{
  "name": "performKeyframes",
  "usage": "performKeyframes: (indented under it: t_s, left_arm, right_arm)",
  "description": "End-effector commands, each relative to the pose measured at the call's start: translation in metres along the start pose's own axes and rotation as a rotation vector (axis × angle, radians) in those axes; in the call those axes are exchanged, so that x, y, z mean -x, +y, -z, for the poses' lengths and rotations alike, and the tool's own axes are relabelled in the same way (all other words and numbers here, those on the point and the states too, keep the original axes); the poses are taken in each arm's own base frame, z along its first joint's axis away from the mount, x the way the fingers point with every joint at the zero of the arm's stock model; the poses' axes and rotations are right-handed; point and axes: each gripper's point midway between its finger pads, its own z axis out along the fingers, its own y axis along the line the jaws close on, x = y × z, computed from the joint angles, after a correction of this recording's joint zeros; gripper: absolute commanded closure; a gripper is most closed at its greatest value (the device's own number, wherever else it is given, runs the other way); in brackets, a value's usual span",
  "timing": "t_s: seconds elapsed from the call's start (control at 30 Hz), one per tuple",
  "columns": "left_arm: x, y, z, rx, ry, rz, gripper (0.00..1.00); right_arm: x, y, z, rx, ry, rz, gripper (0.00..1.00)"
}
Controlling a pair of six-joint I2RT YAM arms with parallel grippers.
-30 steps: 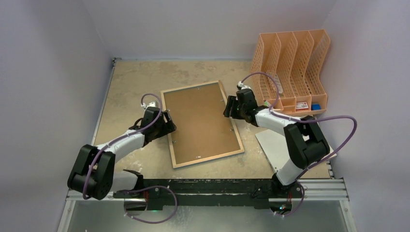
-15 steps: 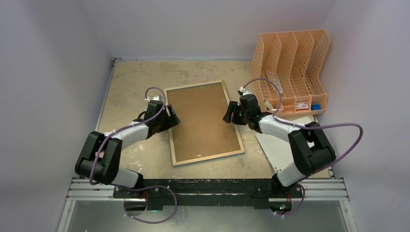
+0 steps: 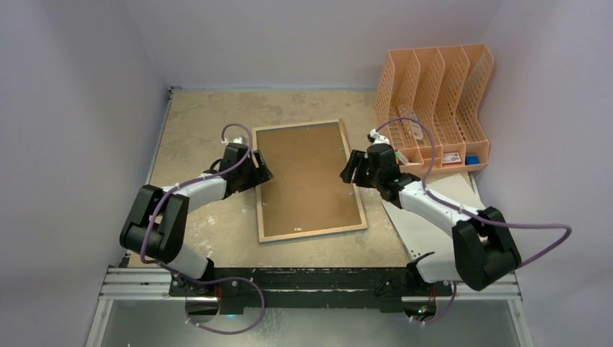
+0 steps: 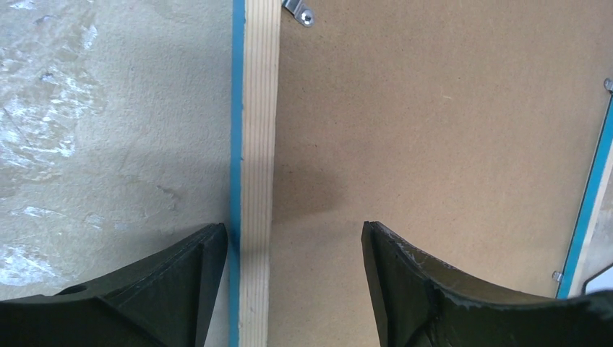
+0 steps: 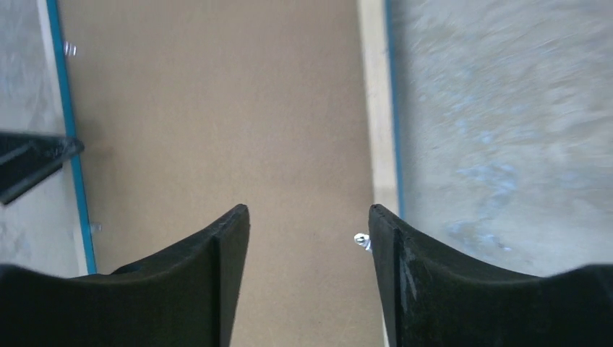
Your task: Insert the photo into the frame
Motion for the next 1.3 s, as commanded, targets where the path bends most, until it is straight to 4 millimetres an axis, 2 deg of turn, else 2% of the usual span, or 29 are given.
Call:
performKeyframes:
  t_s: [0.0,0.1,0.3,0.57,0.67,0.83,1.0,1.2,1.27]
  left_arm:
    - [0.019,-0.001,0.005,0.001,-0.055,-0.015,0.28]
    - [0.013,0.000,0.009,-0.011,-0.052,0.004,0.28]
    - [0.012,-0.010,0.010,-0.065,-0.040,0.014,0.31]
    - [0.020,-0.034,0.003,-0.150,-0.007,-0.010,0.36]
    - [0.025,-0.046,-0.003,-0.186,0.004,-0.014,0.36]
    - [0.037,-0.070,-0.016,-0.261,0.020,0.001,0.37]
    - [0.042,-0.075,-0.030,-0.265,0.037,-0.015,0.38]
    - [0.041,-0.081,-0.044,-0.294,0.057,-0.034,0.39]
    - [0.043,-0.083,-0.042,-0.314,0.025,-0.026,0.39]
  right_arm:
    - [0.036,-0.029,0.017,-0.221,-0.149,-0.048,0.32]
    - [0.035,-0.043,0.016,-0.285,-0.157,-0.037,0.21]
    - [0.006,-0.052,-0.009,-0.299,-0.042,-0.020,0.18]
    - [-0.027,-0.032,-0.025,-0.142,0.092,-0.006,0.20]
    - [-0.032,-0.024,-0.026,-0.080,0.103,0.007,0.22]
    - [-0.053,-0.001,-0.019,0.059,0.161,-0.054,0.29]
    - [-0.071,0.027,-0.010,0.146,0.191,-0.090,0.30]
    - [-0.099,0.083,-0.001,0.258,0.229,-0.102,0.30]
    - [-0.108,0.098,0.000,0.272,0.239,-0.115,0.30]
